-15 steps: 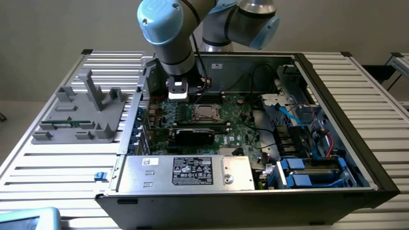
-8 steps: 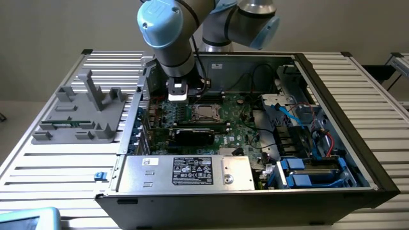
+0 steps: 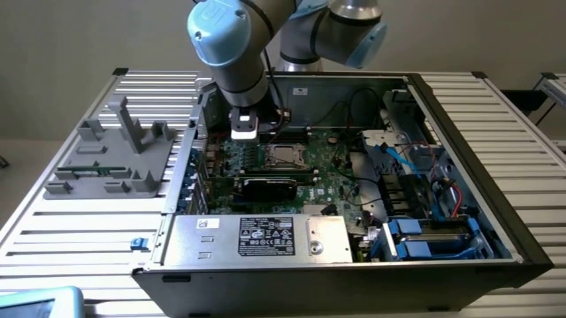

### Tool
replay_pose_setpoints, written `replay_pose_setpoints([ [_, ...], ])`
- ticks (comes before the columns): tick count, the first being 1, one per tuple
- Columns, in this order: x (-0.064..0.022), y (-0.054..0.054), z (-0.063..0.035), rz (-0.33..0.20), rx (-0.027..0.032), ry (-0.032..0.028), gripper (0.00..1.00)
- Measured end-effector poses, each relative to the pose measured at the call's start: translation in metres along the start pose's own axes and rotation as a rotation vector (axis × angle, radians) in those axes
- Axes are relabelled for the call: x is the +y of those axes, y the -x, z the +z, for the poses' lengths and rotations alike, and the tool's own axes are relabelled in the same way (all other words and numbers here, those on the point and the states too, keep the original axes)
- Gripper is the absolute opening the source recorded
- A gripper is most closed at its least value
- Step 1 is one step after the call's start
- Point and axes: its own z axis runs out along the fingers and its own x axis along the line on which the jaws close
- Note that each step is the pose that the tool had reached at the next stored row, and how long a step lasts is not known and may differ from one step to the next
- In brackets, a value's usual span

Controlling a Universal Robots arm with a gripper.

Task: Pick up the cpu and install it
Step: 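Install the first cpu locking lever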

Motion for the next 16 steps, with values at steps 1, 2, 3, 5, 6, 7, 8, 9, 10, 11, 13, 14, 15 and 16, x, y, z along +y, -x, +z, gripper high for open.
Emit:
replay_pose_setpoints([
  [1, 0.0001, 0.0004, -0.0001, 0.001, 0.0004, -0.0001, 0.12],
  [2, 0.0003, 0.0006, -0.0002, 0.002, 0.0009, -0.0001, 0.12],
  [3, 0.0009, 0.0004, -0.0005, 0.003, 0.0015, 0.0002, 0.12],
  [5, 0.0023, 0.0003, -0.0010, 0.008, 0.0035, 0.0009, 0.12],
  [6, 0.0025, 0.0003, -0.0011, 0.010, 0.0044, 0.0012, 0.12],
  [7, 0.0025, 0.0002, -0.0011, 0.011, 0.0047, 0.0014, 0.12],
  [8, 0.0025, 0.0002, -0.0011, 0.011, 0.0049, 0.0013, 0.12],
  [9, 0.0025, 0.0002, -0.0011, 0.011, 0.0049, 0.0013, 0.12],
  [10, 0.0025, 0.0002, -0.0011, 0.011, 0.0048, 0.0013, 0.12],
  [11, 0.0025, 0.0002, -0.0011, 0.011, 0.0050, 0.0013, 0.12],
  [13, 0.0025, 0.0002, -0.0012, 0.009, 0.0086, 0.0008, 0.12],
  [14, 0.0025, 0.0002, -0.0013, 0.009, 0.0107, 0.0004, 0.12],
  [15, 0.0025, 0.0002, -0.0013, 0.008, 0.0133, -0.0001, 0.12],
  [16, 0.0024, 0.0002, -0.0012, 0.007, 0.0152, -0.0009, 0.12],
])
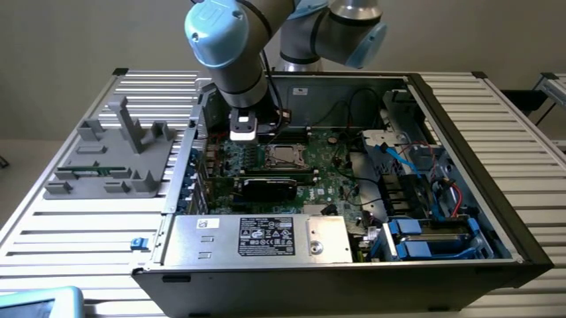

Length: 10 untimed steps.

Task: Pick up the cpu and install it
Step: 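Install the first cpu locking lever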

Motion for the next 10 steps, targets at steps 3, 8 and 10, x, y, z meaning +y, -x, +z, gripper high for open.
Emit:
replay_pose_setpoints([
  [3, 0.0000, 0.0000, 0.0001, 0.000, 0.0016, -0.0026, 0.12],
  [8, 0.0000, 0.0000, 0.0000, 0.001, 0.0015, -0.0065, 0.12],
  [10, 0.0000, 0.0000, 0.0000, 0.003, 0.0022, -0.0063, 0.12],
])
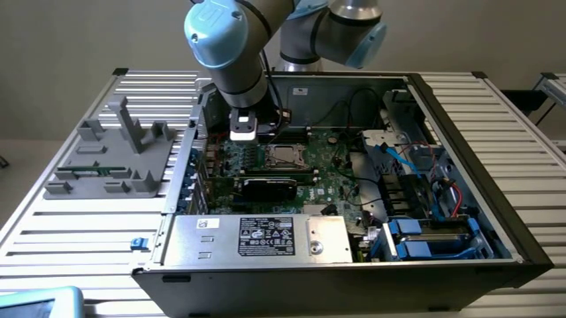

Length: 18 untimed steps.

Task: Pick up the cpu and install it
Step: 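Install the first cpu locking lever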

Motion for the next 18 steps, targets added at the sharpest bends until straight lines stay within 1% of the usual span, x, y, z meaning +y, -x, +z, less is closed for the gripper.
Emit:
replay_pose_setpoints([
  [5, 0.0002, 0.0001, 0.0003, 0.010, 0.0044, 0.0017, 0.12],
  [7, 0.0003, 0.0001, 0.0007, 0.011, 0.0051, 0.0017, 0.12],
  [13, 0.0003, -0.0018, 0.0016, 0.012, 0.0049, -0.0017, 0.12],
  [18, 0.0006, -0.0022, 0.0025, 0.014, 0.0056, -0.0016, 0.12],
])
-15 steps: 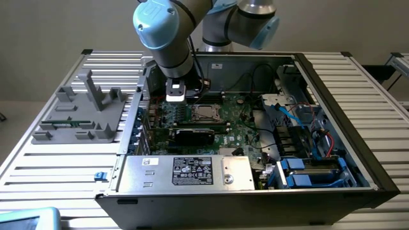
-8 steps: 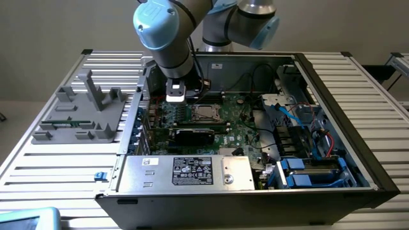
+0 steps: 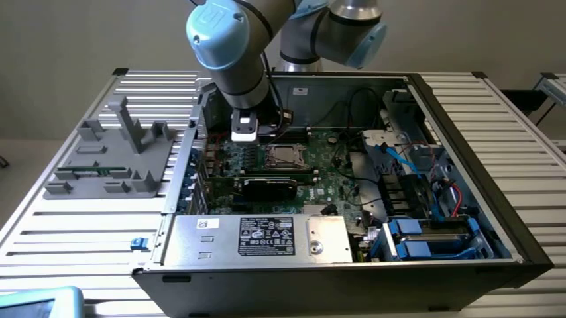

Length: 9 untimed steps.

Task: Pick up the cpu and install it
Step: 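Install the first cpu locking lever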

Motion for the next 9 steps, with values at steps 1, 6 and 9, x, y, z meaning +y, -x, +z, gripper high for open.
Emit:
replay_pose_setpoints([
  [1, 0.0001, 0.0000, 0.0003, 0.000, 0.0002, 0.0000, 0.12],
  [6, 0.0008, 0.0002, 0.0018, 0.003, 0.0010, 0.0006, 0.12],
  [9, 0.0010, -0.0004, 0.0024, 0.004, 0.0015, 0.0004, 0.12],
])
